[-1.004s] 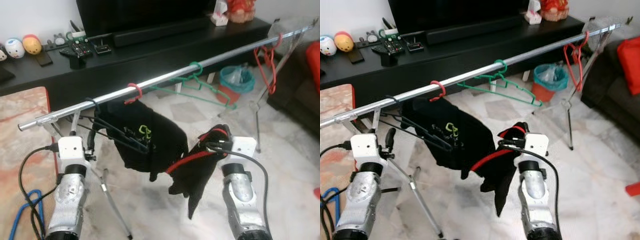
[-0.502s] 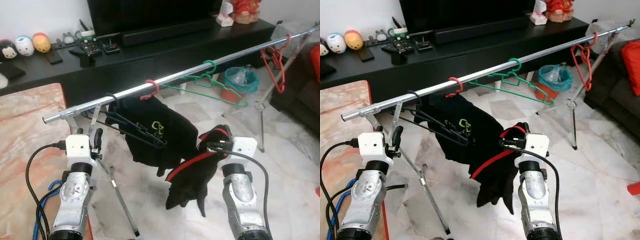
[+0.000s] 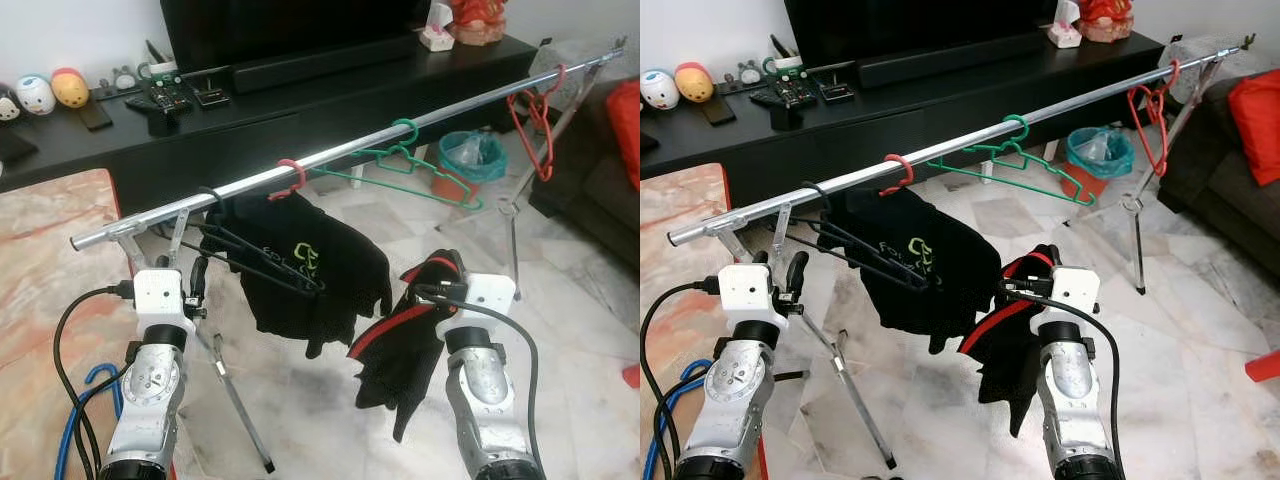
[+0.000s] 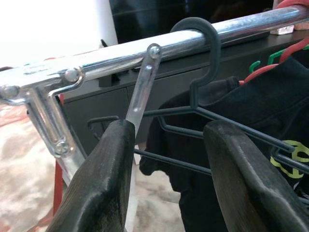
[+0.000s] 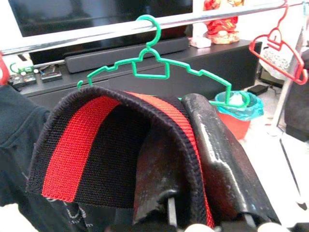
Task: Hang hanger
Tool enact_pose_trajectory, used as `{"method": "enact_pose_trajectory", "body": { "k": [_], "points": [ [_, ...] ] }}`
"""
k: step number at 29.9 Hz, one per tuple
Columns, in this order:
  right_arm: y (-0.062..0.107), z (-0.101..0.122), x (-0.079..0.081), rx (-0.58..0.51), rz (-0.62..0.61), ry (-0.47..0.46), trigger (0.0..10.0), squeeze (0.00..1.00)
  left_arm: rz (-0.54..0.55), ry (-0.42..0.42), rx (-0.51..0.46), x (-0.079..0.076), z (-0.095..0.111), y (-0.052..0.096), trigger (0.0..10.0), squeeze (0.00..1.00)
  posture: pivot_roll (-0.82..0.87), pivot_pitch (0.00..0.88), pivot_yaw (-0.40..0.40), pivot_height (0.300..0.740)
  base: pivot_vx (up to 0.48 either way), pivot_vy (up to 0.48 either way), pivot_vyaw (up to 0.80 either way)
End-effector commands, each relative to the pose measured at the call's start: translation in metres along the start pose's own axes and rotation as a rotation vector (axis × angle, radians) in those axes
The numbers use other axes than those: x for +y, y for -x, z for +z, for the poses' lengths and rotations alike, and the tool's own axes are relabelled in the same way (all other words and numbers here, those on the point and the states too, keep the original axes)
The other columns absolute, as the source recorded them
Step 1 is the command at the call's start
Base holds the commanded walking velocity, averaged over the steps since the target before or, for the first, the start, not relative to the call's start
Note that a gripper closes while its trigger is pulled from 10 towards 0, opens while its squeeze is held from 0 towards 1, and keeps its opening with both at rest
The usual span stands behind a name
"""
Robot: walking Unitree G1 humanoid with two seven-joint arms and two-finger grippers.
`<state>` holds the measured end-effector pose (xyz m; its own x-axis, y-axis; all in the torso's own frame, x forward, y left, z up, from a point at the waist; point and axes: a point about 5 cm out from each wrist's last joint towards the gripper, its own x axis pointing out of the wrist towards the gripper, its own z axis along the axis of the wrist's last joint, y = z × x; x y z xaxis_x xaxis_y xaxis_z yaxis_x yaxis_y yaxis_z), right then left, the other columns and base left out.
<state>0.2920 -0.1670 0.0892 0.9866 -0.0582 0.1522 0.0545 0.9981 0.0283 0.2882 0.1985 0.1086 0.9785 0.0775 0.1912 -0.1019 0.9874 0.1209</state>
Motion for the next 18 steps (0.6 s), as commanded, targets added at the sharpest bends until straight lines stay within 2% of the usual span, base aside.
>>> {"method": "enact_pose_trajectory", "body": {
  "k": [1, 8, 18],
  "points": [
    [-0.0018, 0.003, -0.0048, -0.013, -0.026, -0.003, 10.0, 0.0, -0.014, -0.006, -0.004, -0.0022, 0.0016, 0.0011, 10.0, 0.0, 0.03, 0.079, 0.0, 0.74, 0.0, 0.0, 0.0],
    [-0.0016, 0.0009, -0.0055, 0.001, -0.033, -0.01, 10.0, 0.0, -0.016, -0.006, -0.002, -0.0026, 0.0012, 0.0017, 10.0, 0.0, 0.03, 0.079, 0.0, 0.74, 0.0, 0.0, -0.67],
    [-0.0016, 0.0021, -0.0042, -0.009, -0.022, 0.003, 10.0, 0.0, -0.006, -0.015, 0.003, -0.0013, 0.0004, 0.0019, 10.0, 0.0, 0.03, 0.08, 0.0, 0.74, 0.0, 0.0, 0.0]
  ]
}}
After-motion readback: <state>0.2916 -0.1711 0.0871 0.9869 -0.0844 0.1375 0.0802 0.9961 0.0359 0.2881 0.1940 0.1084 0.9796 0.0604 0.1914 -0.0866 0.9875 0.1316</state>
